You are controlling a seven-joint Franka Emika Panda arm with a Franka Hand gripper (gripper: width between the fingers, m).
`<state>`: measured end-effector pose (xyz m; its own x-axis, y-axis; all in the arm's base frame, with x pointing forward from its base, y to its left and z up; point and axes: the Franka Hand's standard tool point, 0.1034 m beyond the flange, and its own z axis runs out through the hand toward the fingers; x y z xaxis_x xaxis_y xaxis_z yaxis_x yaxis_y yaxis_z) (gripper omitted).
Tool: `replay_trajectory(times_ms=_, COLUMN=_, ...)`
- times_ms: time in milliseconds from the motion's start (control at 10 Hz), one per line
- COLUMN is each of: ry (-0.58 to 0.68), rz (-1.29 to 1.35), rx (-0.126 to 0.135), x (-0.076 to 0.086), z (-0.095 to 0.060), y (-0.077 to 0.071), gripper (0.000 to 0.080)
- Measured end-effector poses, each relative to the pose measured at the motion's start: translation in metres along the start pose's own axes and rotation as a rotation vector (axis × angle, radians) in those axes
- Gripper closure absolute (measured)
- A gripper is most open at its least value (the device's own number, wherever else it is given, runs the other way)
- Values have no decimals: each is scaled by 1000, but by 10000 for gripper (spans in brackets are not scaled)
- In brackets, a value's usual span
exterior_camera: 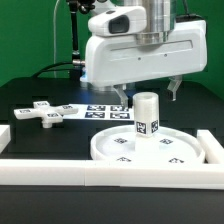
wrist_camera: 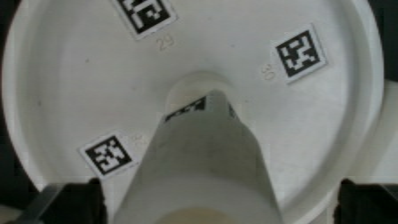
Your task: Assemble round table
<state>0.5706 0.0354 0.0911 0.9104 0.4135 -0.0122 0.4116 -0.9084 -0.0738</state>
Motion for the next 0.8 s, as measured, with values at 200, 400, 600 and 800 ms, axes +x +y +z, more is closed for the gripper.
replay_trajectory(times_ms=200, ry=-2, rz=-103, rx=-3, x=-1, z=0, y=2, gripper=151)
replay_trajectory(times_ms=400, ry=-4, rz=-254, rx=-5, x=-2, z=0, y=3, gripper=151)
replay_trajectory(times_ms=600, ry=-4, rz=-373, rx=-5, x=-1, z=0, y=4, gripper=151)
replay_trajectory(times_ms=800, ry=-15, rz=-583, rx=-16, x=1, z=2, y=5, gripper=151)
